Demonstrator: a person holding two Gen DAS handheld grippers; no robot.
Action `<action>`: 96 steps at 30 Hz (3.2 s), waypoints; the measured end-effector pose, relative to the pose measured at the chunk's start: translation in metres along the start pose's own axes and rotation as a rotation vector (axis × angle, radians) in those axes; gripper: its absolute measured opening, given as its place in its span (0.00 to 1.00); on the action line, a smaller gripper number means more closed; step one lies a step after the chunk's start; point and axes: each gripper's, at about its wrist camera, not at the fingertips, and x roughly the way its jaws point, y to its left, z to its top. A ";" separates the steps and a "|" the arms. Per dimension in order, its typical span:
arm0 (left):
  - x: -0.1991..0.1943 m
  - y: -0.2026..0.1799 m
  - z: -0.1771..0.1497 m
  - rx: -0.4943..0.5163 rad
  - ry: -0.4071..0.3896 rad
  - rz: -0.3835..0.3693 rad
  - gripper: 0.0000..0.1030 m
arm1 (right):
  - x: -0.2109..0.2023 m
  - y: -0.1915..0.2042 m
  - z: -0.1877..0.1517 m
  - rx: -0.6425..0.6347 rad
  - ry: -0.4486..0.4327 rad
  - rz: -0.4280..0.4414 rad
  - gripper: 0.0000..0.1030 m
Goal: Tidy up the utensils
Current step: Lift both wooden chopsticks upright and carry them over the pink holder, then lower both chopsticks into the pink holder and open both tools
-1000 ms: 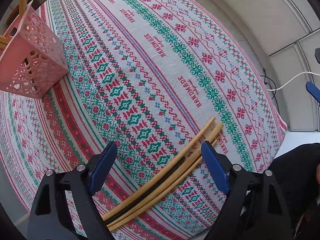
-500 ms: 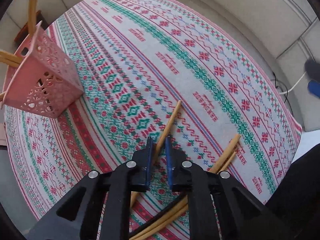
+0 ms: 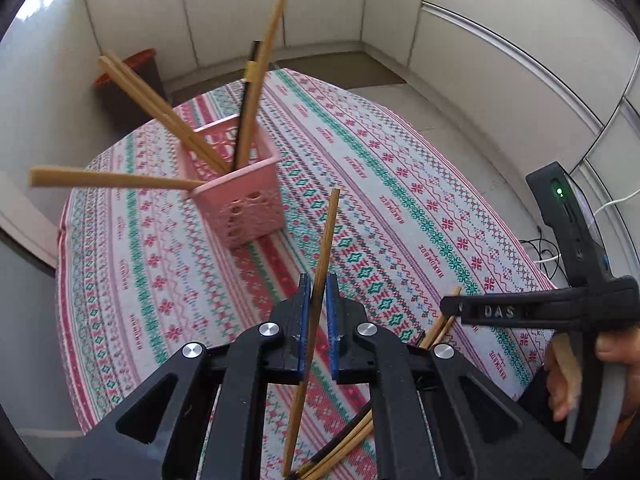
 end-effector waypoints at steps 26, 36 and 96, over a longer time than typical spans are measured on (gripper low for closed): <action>0.060 0.042 -0.009 -0.167 0.223 -0.019 0.34 | -0.051 0.024 -0.002 -0.001 -0.360 0.160 0.09; 0.106 0.015 0.006 -0.047 0.211 0.081 0.35 | -0.052 0.017 0.005 -0.008 -0.366 0.201 0.09; -0.132 0.028 -0.015 -0.127 -0.367 -0.002 0.04 | 0.000 0.019 0.089 0.117 -0.121 -0.136 0.33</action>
